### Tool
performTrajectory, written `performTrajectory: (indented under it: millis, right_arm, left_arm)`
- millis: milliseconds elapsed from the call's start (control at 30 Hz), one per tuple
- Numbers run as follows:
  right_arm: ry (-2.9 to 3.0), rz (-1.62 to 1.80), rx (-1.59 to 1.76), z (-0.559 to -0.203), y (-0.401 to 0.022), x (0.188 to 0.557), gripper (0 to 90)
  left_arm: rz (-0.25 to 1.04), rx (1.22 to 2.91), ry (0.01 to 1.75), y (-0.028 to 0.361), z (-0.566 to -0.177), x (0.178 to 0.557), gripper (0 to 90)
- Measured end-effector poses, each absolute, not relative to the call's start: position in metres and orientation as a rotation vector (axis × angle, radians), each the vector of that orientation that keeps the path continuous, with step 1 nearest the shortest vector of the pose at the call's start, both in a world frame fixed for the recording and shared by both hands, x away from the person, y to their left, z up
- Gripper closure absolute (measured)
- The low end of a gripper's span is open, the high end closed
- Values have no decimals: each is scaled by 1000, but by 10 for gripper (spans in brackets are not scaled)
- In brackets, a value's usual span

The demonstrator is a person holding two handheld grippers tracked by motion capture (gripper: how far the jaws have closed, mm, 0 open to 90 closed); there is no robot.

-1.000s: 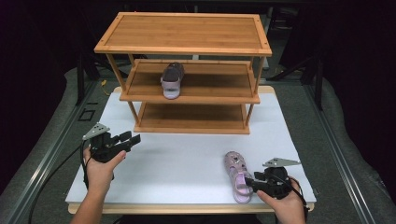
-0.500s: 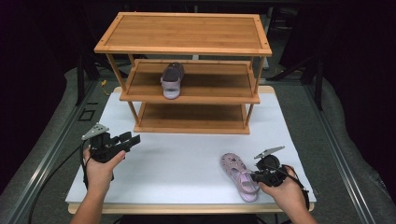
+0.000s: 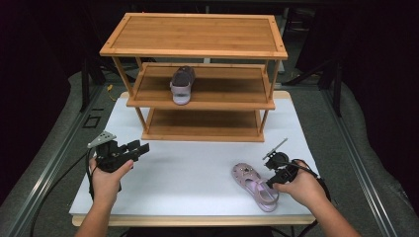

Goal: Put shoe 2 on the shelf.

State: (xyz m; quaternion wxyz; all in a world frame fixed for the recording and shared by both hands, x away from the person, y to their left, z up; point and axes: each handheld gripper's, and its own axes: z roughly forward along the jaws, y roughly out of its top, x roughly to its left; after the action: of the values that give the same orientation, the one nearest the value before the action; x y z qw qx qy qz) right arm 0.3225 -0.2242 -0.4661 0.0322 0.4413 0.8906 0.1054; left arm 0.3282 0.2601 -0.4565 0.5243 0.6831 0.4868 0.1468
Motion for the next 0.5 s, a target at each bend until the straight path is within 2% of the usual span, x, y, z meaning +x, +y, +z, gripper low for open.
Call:
performTrajectory:
  millis: [233,500]
  right_arm:
    - [2807,202,1407,-471,-218,330,764]
    - [2834,149,1403,-477,-218,333,805]
  left_arm:
    - [342,1631,1171,261,-458,329,499]
    - [344,1630,1175,262,-458,329,499]
